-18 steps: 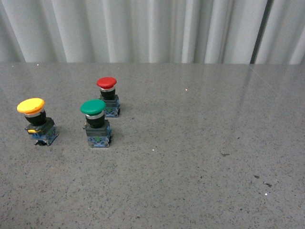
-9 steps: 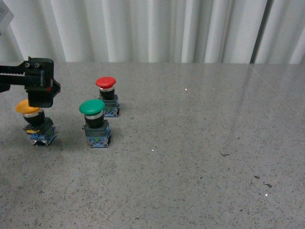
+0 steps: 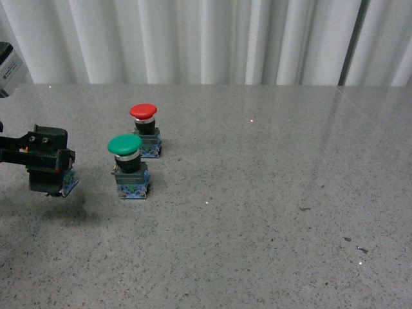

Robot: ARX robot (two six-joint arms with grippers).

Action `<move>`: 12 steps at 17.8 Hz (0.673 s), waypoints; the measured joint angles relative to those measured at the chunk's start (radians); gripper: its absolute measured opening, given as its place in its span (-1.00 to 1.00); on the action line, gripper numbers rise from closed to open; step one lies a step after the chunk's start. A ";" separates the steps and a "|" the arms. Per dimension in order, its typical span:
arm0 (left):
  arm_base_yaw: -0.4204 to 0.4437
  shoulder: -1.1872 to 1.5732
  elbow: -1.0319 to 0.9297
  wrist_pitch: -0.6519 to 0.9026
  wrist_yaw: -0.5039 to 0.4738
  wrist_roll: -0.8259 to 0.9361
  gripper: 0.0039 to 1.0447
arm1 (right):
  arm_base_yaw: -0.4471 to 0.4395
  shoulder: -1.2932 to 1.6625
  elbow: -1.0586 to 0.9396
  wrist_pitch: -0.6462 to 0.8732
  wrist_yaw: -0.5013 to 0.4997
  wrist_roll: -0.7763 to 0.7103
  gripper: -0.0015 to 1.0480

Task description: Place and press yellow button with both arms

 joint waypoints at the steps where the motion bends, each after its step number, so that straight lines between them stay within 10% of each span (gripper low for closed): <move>1: 0.002 0.000 0.000 0.006 0.000 0.004 0.35 | 0.000 0.000 0.000 0.000 0.000 0.000 0.87; 5: 0.000 -0.007 0.000 0.012 -0.004 0.028 -0.34 | 0.000 0.000 0.000 0.000 0.000 0.000 0.87; 12: -0.125 -0.210 0.021 -0.068 -0.057 0.044 -0.38 | 0.000 0.000 0.000 0.000 0.000 0.000 0.87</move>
